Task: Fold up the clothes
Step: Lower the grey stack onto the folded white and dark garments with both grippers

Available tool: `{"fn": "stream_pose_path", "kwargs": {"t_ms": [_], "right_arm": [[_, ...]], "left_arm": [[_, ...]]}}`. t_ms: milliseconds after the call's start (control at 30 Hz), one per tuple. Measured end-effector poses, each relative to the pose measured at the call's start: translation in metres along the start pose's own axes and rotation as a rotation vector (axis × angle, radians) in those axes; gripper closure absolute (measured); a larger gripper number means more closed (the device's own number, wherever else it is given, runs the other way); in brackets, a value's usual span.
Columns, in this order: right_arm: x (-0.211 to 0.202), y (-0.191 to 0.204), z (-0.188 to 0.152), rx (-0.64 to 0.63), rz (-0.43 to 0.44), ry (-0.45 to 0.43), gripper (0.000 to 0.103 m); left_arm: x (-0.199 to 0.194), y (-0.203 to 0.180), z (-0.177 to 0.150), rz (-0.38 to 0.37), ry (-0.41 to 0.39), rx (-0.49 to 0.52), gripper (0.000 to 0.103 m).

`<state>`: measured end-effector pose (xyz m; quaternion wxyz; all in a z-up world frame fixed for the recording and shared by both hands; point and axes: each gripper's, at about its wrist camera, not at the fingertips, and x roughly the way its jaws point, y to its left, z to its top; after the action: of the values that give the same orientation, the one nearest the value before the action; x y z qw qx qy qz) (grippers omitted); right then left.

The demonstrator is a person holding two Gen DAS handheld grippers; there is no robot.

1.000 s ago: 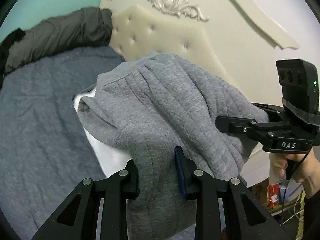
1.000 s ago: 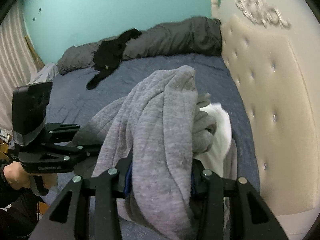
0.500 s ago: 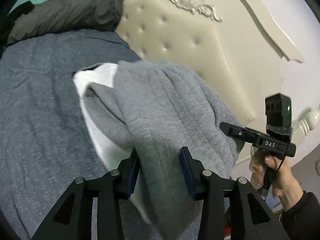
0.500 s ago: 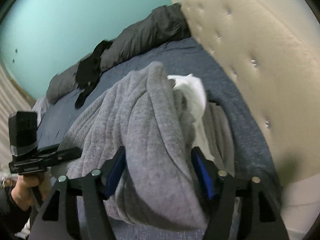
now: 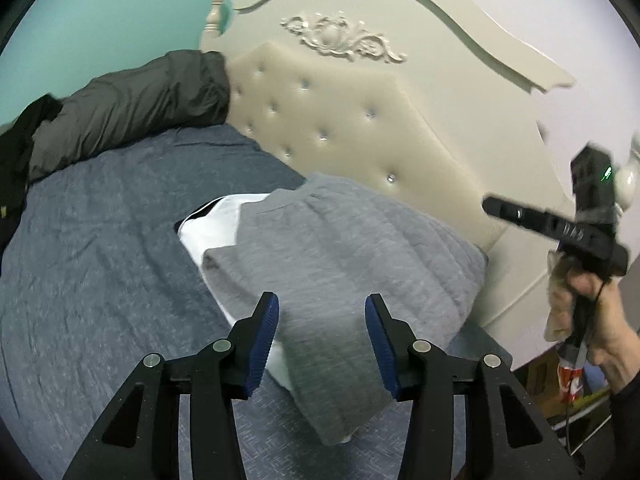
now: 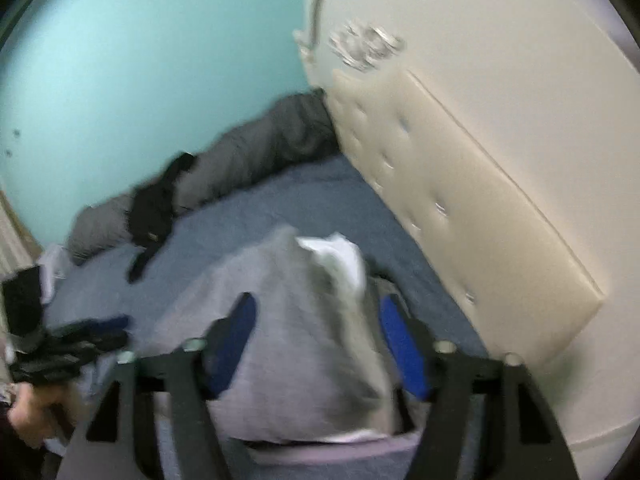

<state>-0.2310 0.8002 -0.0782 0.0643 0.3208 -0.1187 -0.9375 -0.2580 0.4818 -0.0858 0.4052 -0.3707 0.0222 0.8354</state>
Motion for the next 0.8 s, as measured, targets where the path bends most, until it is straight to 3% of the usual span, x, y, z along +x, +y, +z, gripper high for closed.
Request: {"fn": "stream_pose_path", "kwargs": {"t_ms": [133,333,500,800], "right_arm": [[0.023,0.030,0.003,-0.072,0.034,0.060,0.080],[0.070,0.017,-0.016,-0.044,-0.047,0.161,0.094],[0.084,-0.011,-0.035,0.009,-0.057,0.175,0.097],[0.101,-0.039,-0.060,0.057,-0.089,0.172,0.099]], "left_arm": [[0.007,-0.011,0.003,0.018,0.016,0.033,0.054],[0.034,-0.008,-0.009,0.037,0.072,0.049,0.054],[0.059,-0.002,-0.022,0.046,0.120,0.054,0.054],[0.070,-0.007,-0.033,0.018,0.120,0.055,0.058]]}}
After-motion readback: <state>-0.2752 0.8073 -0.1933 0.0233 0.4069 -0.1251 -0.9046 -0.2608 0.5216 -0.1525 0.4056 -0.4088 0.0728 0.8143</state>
